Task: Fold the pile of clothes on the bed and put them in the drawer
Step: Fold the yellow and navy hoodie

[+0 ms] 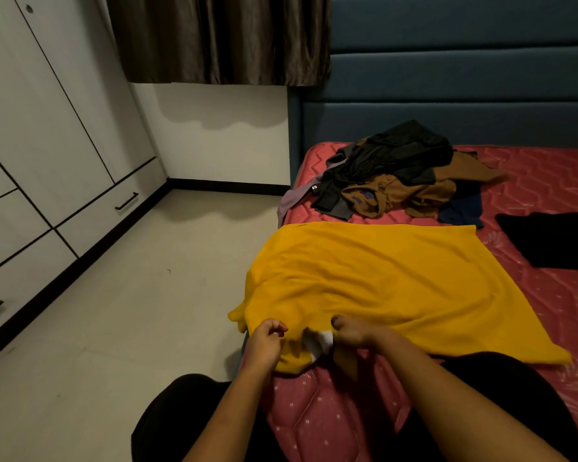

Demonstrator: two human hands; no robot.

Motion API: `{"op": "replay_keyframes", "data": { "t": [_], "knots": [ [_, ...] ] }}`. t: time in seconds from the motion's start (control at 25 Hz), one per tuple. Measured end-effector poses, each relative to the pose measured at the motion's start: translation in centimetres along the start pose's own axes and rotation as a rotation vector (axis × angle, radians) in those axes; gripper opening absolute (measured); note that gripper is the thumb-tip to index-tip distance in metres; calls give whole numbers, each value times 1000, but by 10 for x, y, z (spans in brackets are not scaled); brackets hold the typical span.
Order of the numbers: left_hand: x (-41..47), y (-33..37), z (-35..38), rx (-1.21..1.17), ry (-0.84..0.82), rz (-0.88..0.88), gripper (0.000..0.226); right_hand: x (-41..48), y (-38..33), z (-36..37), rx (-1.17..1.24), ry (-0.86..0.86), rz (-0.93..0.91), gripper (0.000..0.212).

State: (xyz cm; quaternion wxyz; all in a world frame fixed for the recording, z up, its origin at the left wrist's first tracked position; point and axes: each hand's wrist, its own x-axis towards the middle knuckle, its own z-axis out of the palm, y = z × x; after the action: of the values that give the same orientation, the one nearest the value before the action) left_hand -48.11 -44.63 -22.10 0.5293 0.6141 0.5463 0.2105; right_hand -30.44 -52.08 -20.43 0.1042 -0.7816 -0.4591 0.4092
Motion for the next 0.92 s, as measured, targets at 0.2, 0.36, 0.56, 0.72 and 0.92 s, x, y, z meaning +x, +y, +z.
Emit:
{"op": "replay_keyframes", "data": {
  "t": [0.2, 0.36, 0.56, 0.72, 0.92],
  "knots": [
    [-31, 31, 18, -329, -209, -29, 21, -33, -16, -34, 943, -485, -79, 49],
    [-21, 17, 20, -259, -325, 204, 58, -46, -31, -27, 1015, -314, -52, 41],
    [-18, -20, 18, 259, -72, 183, 99, -54, -53, -45, 1035, -170, -56, 9],
    [-11, -19, 18, 253, 92, 222, 43, -51, -39, -67, 539, -108, -7, 19],
    [10, 47, -25, -473, 99, 129, 20, -36, -28, -9, -158, -430, 204, 58]
  ]
}}
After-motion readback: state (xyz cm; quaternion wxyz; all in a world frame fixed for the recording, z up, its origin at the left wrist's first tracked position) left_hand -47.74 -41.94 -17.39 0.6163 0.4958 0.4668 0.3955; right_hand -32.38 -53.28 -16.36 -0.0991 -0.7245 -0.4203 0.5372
